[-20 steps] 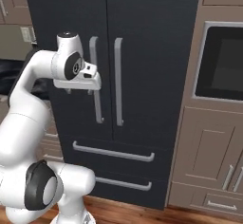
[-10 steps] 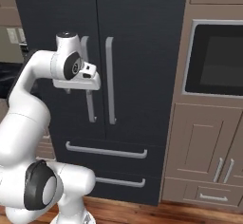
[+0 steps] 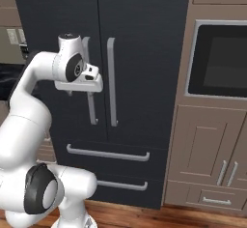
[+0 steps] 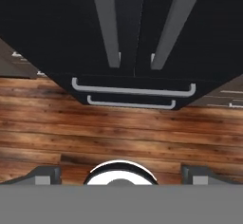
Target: Retrieve the steak from the fridge and place it on the saucepan with marinade on the stove.
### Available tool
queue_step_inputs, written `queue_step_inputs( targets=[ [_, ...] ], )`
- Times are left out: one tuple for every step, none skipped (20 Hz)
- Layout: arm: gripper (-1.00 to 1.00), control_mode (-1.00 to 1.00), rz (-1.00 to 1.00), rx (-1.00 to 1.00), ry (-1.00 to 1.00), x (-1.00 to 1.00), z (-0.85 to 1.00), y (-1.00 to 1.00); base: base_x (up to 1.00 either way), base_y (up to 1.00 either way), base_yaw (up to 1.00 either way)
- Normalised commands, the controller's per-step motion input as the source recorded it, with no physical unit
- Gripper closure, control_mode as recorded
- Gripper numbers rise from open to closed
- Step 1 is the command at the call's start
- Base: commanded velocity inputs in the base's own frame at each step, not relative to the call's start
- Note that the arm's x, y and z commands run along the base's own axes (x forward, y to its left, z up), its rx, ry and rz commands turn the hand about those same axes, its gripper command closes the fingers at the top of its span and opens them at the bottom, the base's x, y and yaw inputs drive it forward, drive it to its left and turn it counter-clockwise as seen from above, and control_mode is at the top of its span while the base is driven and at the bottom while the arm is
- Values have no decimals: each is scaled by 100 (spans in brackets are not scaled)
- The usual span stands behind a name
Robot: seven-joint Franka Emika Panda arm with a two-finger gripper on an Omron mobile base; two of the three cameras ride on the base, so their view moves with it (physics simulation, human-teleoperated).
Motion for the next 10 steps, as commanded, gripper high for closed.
queue_step_inputs(
  targets=[
    [-100,-100,0,0,-6,1,-12,9,0,0,0],
    [-100,-100,0,0,-9,11,-4,6,0,0,0],
    [-100,-100,0,0,-11,19,0,12,0,0,0],
    [-100,-100,0,1,-13,19,0,12,0,0,0],
    [-100,-100,0,0,-13,29,0,15,0,0,0],
    [-100,-100,0,0,-9,39,-2,17,0,0,0],
    [-100,-100,0,0,-11,45,0,18,0,0,0],
    [-100,-100,0,0,-14,44,0,15,0,0,0],
    [-100,-100,0,1,-16,44,0,15,0,0,0],
    [-100,-100,0,2,-17,43,0,13,0,0,0]
  ],
)
